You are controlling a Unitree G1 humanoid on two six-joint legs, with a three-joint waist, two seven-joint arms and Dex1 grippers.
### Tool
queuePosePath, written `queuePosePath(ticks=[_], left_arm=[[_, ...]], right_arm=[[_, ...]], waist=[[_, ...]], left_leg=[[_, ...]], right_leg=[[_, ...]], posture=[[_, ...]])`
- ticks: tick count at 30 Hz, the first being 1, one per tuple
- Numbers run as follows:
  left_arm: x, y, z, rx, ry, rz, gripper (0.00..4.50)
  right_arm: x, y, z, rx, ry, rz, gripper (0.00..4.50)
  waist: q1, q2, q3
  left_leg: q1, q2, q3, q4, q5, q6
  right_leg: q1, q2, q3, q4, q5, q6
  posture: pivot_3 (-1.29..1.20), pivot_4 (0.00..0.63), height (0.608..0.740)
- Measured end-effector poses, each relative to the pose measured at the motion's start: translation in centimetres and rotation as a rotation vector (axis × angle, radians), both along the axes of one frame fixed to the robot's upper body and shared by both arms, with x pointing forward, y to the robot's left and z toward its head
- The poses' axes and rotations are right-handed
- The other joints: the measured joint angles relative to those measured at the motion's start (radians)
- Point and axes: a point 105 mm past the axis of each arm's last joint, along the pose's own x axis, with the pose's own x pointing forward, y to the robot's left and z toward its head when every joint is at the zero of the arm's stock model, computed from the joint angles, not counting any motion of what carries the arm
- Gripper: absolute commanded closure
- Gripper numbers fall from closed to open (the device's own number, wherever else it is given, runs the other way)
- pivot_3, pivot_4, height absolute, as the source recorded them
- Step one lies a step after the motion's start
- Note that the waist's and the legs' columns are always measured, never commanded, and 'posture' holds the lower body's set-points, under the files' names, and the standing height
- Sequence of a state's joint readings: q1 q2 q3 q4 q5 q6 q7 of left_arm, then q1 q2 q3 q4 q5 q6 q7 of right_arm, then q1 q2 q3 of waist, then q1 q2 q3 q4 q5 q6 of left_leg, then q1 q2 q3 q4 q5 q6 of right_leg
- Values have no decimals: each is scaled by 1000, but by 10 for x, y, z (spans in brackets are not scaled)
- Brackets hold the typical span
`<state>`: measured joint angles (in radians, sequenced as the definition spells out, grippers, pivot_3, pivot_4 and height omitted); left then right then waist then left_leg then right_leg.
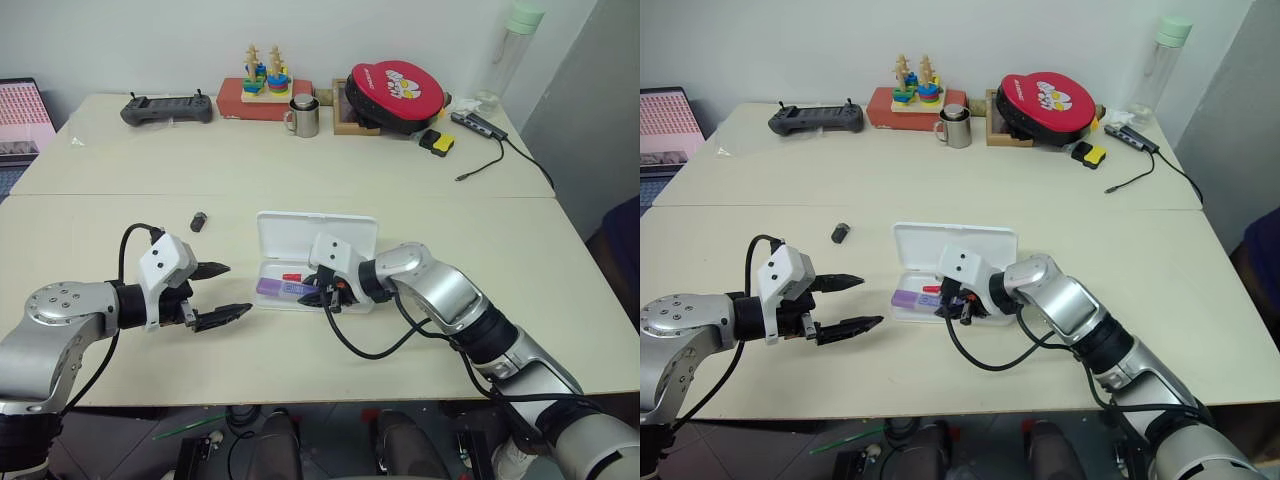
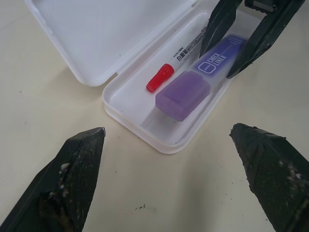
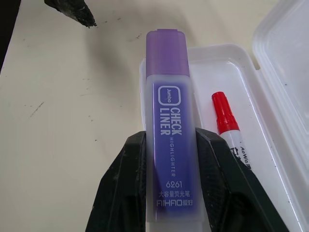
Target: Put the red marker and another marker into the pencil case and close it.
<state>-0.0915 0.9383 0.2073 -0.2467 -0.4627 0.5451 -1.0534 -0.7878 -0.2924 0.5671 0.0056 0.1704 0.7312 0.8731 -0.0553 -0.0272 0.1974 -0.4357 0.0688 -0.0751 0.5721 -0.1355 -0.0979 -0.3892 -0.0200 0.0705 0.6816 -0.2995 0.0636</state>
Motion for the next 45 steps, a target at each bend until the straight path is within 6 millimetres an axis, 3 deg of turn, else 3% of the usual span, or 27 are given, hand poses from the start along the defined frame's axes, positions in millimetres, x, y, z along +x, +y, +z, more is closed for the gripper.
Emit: queuePosePath(ticks=[7,10,17,21,26,33,41,45], left_arm=[[5,2,1,-28,-6,50,0],[16,3,8,-81,-32,112,0],[75,45,6,-161,-85,507,0],[98,52,-14,-165,-49,621,0],[122,37,-30,-161,-13,623,0],[147,44,-29,-128,-71,708,0],[148,50,-29,-159,-89,739,0],[149,40,-24,-241,-97,710,0]], right_arm=[[6,-3,11,28,-21,-21,750],[6,-2,15,47,-18,-20,74],[2,-2,84,354,-89,-22,74],[9,-6,102,453,-142,-110,74],[7,-7,102,479,-152,-144,74],[7,-11,110,500,-190,-171,74],[9,-18,105,481,-188,-199,74],[8,-19,104,485,-179,-197,74]], waist=[[0,0,0],[2,0,0],[5,-1,-1],[7,-3,-2],[21,-3,-2],[22,-3,-2],[21,-3,-2],[21,-3,-2]], left_leg=[[0,0,0,0,0,0],[0,0,0,0,0,0],[0,0,-1,1,0,0],[0,-1,-1,1,0,0],[-1,-1,-1,1,0,0],[0,-1,-2,1,0,0],[-1,-1,-1,1,0,0],[-1,-1,-1,1,0,0]], right_leg=[[0,0,0,0,0,1],[0,0,0,0,0,1],[1,1,-1,1,0,3],[1,0,0,0,3,0],[1,0,-1,0,3,0],[1,0,-1,1,3,0],[1,0,-1,0,3,0],[1,0,-1,0,3,0]], posture=[[0,150,740],[0,150,740],[0,150,740],[0,150,740],[0,150,740],[0,150,740],[0,150,740],[0,150,740]])
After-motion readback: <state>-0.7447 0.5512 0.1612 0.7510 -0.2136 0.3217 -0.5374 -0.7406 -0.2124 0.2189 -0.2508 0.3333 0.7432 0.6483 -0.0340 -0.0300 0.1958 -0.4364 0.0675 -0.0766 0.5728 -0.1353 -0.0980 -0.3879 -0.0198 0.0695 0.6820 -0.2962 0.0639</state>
